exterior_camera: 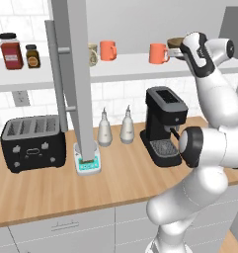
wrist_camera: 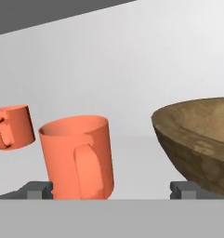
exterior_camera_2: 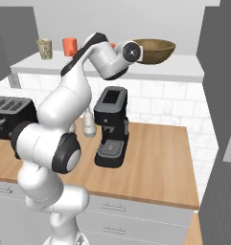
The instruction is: Gather all objects into one cabinet and sort the glasses and bowls to opposite sides.
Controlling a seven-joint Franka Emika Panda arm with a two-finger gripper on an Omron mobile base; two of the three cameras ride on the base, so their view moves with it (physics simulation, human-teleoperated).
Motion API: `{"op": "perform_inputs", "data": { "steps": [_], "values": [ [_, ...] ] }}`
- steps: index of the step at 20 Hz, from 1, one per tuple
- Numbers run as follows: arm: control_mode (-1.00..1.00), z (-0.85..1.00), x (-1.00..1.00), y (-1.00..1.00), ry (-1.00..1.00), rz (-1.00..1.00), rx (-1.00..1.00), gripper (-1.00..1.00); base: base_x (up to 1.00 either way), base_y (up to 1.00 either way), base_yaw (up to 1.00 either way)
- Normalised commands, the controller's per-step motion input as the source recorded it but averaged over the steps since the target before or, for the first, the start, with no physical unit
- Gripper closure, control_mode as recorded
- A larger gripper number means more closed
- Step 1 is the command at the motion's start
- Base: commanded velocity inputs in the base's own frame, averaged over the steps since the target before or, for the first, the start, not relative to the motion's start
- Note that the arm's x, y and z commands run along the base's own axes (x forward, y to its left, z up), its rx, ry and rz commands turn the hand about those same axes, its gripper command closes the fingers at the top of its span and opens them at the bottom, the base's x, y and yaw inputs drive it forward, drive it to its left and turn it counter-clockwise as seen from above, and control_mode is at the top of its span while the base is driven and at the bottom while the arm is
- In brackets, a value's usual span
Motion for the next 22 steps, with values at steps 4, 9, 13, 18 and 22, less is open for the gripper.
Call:
{"op": "perform_inputs", "data": {
  "steps": [4, 9, 13, 18, 22],
  "values": [
    [-1.0, 0.0, 0.0, 0.31, 0.0, 0.05, -0.01, -1.0, 0.0, 0.0, 0.0],
    [-1.0, 0.0, 0.07, 0.2, 0.0, 0.06, 0.0, -1.0, 0.0, 0.0, 0.0],
    [-1.0, 0.0, 0.03, 0.05, 0.0, 0.04, 0.0, -1.0, 0.0, 0.0, 0.0],
    [-1.0, -0.02, 0.11, 0.14, 0.0, 0.01, 0.0, -1.0, 0.0, 0.0, 0.0],
    [-1.0, -0.09, 0.04, 0.19, 0.0, 0.0, 0.0, -1.0, 0.0, 0.0, 0.0]
  ]
}}
